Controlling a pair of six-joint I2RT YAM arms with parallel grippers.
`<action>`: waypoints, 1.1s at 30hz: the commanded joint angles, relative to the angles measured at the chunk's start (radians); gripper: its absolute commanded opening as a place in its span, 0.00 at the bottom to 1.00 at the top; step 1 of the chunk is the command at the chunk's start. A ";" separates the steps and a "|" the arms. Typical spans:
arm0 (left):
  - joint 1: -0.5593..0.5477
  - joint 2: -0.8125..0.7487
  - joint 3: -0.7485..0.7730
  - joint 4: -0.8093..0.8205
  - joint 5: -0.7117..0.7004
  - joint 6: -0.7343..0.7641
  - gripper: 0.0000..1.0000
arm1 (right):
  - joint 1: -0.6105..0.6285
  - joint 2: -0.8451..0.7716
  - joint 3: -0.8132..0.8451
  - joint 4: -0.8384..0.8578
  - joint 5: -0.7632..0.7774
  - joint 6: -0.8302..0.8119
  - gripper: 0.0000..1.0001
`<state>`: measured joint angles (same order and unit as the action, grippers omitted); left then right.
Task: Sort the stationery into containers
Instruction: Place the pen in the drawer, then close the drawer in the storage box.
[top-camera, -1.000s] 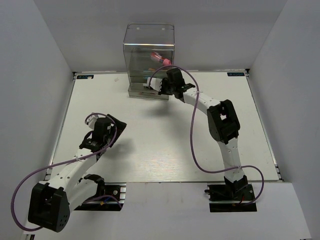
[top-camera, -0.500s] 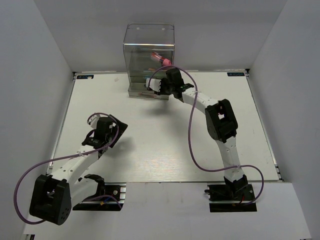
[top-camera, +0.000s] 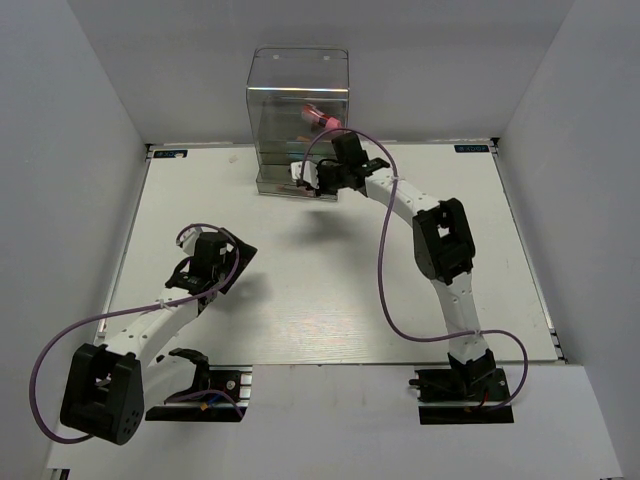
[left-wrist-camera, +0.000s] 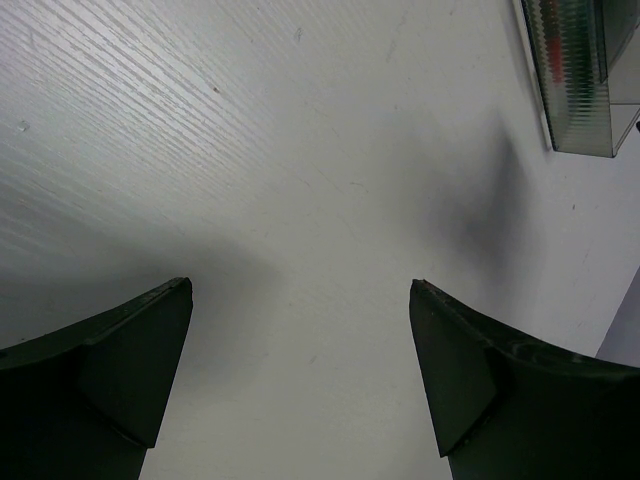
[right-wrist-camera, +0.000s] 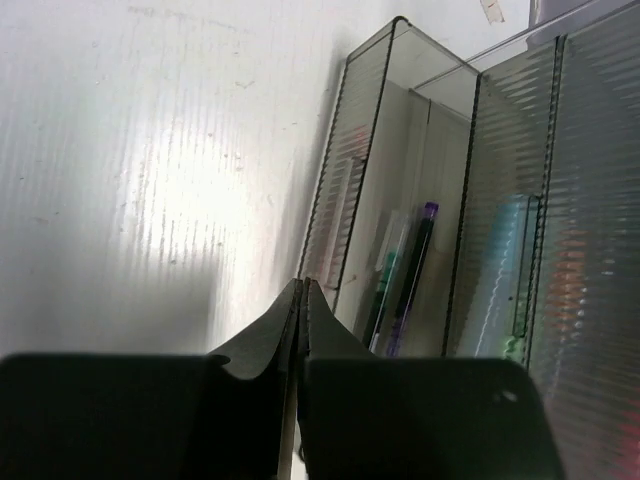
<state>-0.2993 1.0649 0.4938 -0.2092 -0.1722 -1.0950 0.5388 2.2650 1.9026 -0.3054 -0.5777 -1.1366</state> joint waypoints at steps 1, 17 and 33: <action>0.002 -0.025 0.026 -0.005 0.005 0.014 1.00 | 0.000 0.050 0.088 -0.067 -0.042 -0.017 0.00; 0.002 0.003 0.035 -0.006 0.023 0.014 1.00 | 0.001 0.145 0.067 0.095 0.155 0.023 0.00; 0.002 0.023 0.045 -0.006 0.033 0.014 1.00 | -0.002 0.258 0.162 0.295 0.435 0.066 0.00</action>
<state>-0.2993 1.0924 0.5060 -0.2123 -0.1452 -1.0916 0.5388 2.5107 2.0064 -0.0917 -0.1905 -1.0786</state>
